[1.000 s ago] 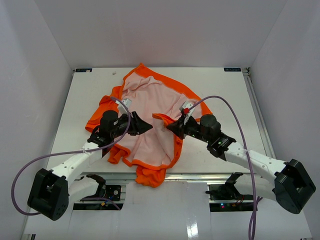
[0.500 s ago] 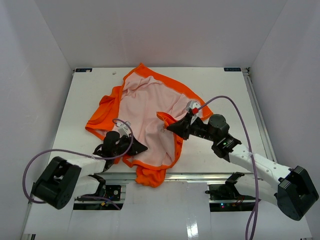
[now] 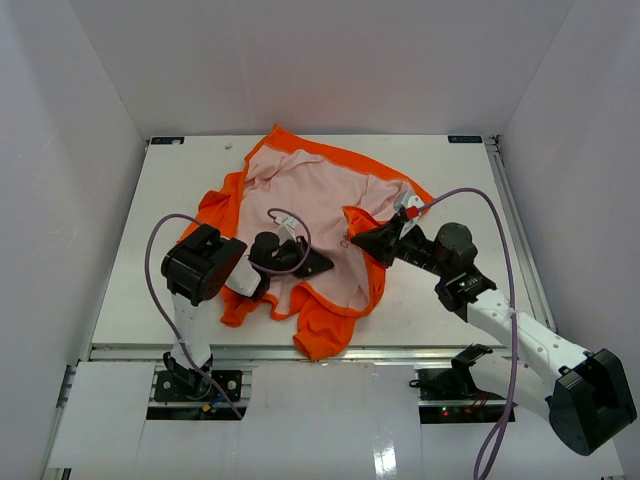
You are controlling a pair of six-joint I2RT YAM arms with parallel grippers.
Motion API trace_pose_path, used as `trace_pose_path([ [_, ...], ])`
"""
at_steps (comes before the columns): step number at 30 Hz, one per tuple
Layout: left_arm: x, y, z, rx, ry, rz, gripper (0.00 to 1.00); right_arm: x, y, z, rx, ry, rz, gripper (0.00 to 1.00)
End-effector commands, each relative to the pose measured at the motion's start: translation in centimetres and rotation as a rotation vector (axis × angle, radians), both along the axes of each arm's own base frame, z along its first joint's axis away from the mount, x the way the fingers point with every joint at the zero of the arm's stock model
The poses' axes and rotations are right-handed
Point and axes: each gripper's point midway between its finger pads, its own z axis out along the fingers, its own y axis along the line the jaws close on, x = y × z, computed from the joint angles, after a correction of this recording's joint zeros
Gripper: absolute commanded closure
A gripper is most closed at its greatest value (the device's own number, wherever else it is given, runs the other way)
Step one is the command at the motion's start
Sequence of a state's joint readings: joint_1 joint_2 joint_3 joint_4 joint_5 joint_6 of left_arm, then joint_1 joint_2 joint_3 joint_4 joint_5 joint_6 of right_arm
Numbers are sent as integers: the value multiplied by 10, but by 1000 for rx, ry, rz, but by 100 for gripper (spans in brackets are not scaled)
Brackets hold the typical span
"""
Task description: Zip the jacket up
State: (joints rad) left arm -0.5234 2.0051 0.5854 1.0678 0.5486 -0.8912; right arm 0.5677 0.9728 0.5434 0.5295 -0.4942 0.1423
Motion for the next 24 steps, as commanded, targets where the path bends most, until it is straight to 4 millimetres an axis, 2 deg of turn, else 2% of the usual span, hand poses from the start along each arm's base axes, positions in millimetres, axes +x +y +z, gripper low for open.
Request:
trace_pose_path([
  [1, 44, -21, 40, -70, -108, 34, 100, 16, -1, 52, 50, -146, -6, 92],
  [3, 61, -29, 66, -95, -150, 45, 100, 22, -2, 48, 34, -132, -6, 92],
  [6, 69, -26, 93, -40, -177, 69, 97, 27, -5, 41, 20, -113, -11, 92],
  [7, 66, -18, 81, 53, -148, 75, 87, 27, -6, 37, 16, -104, -14, 92],
  [8, 69, -9, 96, 85, -176, 123, 73, 25, -6, 36, 19, -98, -10, 92],
  [9, 71, 3, 104, 139, -187, 179, 66, 24, -6, 36, 22, -95, -7, 92],
  [11, 69, 37, 107, 277, -173, 290, 57, 20, -7, 36, 27, -93, 1, 92],
  [13, 59, 74, 93, 399, -98, 372, 42, 15, -7, 34, 35, -83, 13, 92],
  [14, 60, 94, 97, 434, -82, 433, 41, 13, -7, 33, 40, -78, 17, 92],
  [16, 55, 152, 94, 541, -18, 598, 39, 8, -8, 34, 54, -82, 28, 92],
  [19, 53, 215, 89, 605, 55, 789, 40, 4, -9, 31, 59, -73, 35, 92],
  [23, 43, 246, 74, 581, 133, 846, 40, 5, -10, 31, 56, -75, 27, 92],
  [24, 42, 248, 71, 571, 155, 855, 39, 5, -10, 30, 55, -75, 28, 92],
])
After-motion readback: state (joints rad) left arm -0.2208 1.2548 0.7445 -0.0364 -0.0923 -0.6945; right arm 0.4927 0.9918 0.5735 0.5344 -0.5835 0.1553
